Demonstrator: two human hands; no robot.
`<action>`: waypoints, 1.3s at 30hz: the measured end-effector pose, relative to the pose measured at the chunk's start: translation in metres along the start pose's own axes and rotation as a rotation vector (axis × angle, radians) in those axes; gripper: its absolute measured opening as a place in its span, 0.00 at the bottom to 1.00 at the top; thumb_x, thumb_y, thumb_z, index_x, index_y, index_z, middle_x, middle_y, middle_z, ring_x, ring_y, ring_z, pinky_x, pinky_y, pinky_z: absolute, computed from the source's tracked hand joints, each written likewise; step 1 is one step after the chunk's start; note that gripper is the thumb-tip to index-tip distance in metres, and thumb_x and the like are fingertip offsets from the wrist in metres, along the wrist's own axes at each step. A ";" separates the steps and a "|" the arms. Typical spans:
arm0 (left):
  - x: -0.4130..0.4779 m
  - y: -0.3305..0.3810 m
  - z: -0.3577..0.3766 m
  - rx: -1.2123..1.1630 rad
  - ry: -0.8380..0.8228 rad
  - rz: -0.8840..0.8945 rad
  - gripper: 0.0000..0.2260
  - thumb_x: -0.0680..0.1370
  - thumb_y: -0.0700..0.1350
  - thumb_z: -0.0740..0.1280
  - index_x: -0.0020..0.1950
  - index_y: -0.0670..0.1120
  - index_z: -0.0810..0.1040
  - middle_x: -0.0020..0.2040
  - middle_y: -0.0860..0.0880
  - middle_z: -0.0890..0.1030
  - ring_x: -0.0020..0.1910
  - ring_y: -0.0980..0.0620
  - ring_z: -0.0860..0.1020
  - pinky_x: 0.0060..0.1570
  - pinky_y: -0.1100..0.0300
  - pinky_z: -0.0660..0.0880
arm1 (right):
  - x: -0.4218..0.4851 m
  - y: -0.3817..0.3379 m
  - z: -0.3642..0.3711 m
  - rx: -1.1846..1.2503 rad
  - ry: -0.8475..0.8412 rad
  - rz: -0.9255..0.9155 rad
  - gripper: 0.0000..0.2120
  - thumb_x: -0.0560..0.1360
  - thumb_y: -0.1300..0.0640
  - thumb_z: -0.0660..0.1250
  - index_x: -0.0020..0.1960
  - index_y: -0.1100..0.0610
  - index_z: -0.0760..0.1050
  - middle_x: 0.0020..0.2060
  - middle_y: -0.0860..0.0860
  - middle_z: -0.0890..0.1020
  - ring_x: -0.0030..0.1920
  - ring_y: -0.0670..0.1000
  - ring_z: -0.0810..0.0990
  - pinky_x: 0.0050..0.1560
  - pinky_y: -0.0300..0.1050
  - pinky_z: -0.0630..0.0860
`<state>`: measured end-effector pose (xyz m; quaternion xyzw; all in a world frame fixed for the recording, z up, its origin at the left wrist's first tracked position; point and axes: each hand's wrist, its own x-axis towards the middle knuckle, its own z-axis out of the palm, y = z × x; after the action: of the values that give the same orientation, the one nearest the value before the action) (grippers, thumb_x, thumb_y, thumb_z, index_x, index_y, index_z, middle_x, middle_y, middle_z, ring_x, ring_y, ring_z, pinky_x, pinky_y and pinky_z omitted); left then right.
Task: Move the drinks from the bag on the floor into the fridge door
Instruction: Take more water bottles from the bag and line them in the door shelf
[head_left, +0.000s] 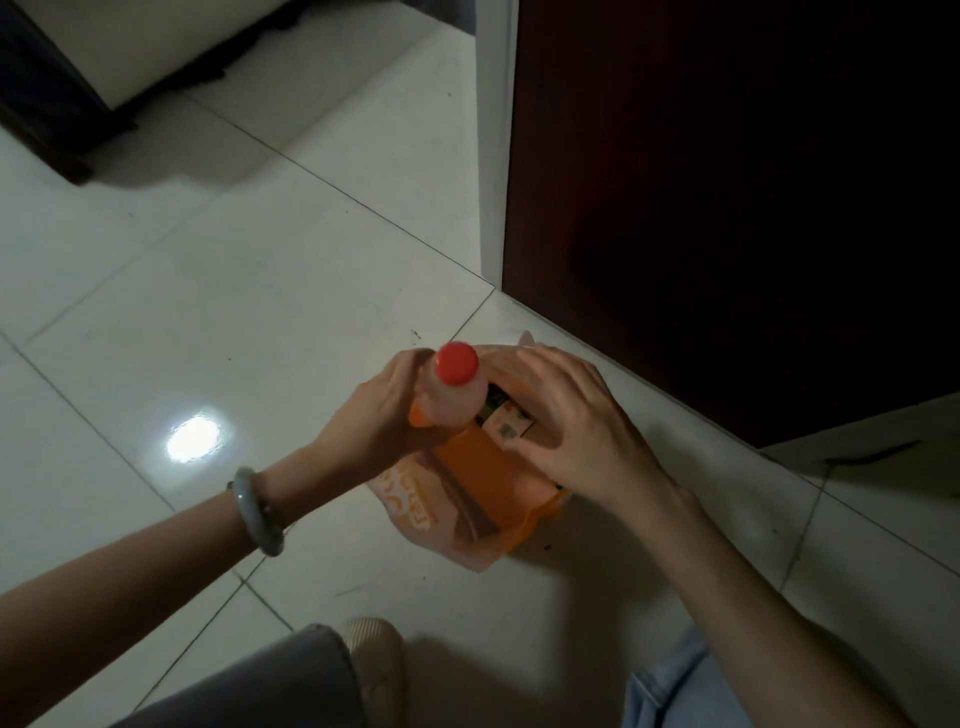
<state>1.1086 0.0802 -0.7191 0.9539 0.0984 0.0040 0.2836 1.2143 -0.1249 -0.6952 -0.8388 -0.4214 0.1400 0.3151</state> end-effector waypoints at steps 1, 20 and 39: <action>-0.003 0.005 -0.012 -0.050 0.018 0.013 0.37 0.67 0.62 0.69 0.69 0.43 0.62 0.63 0.43 0.73 0.55 0.46 0.77 0.50 0.51 0.78 | 0.000 -0.005 -0.001 0.076 -0.032 0.022 0.41 0.66 0.55 0.77 0.73 0.52 0.60 0.71 0.51 0.65 0.71 0.47 0.58 0.69 0.47 0.61; -0.002 0.066 -0.035 -0.282 0.017 0.097 0.37 0.66 0.64 0.65 0.69 0.45 0.65 0.61 0.49 0.75 0.56 0.55 0.77 0.50 0.61 0.78 | -0.002 -0.010 0.001 0.512 -0.041 0.187 0.44 0.59 0.48 0.79 0.69 0.43 0.60 0.64 0.49 0.74 0.58 0.43 0.77 0.55 0.48 0.79; 0.043 0.020 0.082 0.619 -0.559 0.252 0.35 0.75 0.51 0.67 0.76 0.48 0.51 0.76 0.46 0.54 0.74 0.46 0.56 0.70 0.51 0.57 | -0.036 -0.009 -0.068 0.498 0.261 0.293 0.32 0.57 0.50 0.79 0.55 0.38 0.66 0.47 0.33 0.76 0.50 0.27 0.74 0.40 0.24 0.73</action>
<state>1.1592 0.0275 -0.7792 0.9629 -0.1029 -0.2493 -0.0026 1.2213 -0.1774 -0.6384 -0.7984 -0.2050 0.1738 0.5388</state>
